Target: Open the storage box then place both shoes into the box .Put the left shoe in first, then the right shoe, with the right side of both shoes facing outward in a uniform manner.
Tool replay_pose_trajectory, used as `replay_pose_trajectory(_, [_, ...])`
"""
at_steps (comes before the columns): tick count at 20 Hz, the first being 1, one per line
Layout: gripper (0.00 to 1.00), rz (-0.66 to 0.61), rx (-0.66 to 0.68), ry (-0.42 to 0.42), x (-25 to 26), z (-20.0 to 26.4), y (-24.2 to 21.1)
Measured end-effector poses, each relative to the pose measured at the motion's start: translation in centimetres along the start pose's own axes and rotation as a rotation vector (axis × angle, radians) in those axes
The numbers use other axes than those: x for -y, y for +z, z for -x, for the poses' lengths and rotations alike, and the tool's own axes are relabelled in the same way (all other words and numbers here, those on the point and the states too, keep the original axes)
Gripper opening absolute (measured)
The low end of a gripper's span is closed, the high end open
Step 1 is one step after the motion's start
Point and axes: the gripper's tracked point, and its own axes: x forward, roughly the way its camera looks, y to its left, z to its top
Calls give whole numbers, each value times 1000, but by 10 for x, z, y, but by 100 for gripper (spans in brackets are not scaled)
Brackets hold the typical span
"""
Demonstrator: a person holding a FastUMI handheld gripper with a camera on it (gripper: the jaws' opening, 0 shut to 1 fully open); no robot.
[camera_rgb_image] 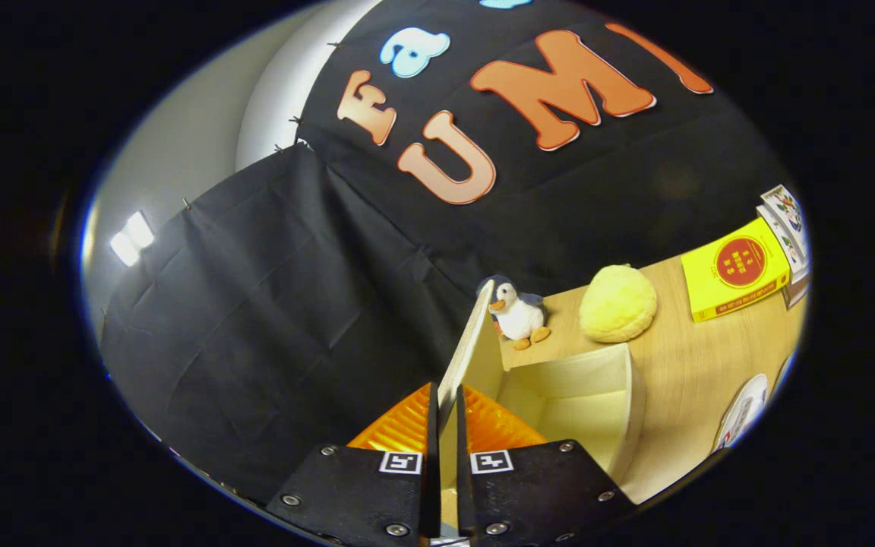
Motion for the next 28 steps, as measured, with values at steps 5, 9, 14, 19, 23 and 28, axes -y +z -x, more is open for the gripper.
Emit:
replay_pose_trajectory(5, [18, 133, -47, 45, -68, -43, -24])
replay_pose_trajectory(9, [52, 211, -84, 33, -88, -65, -44])
replay_pose_trajectory(14, [98, 250, -64, -40, -74, -68, -47])
replay_pose_trajectory(19, [98, 270, -8, -152, -26, -48, -31])
replay_pose_trajectory(23, [98, 283, 51, -285, 37, -11, -17])
replay_pose_trajectory(28, [98, 249, 98, -487, 128, 57, -11])
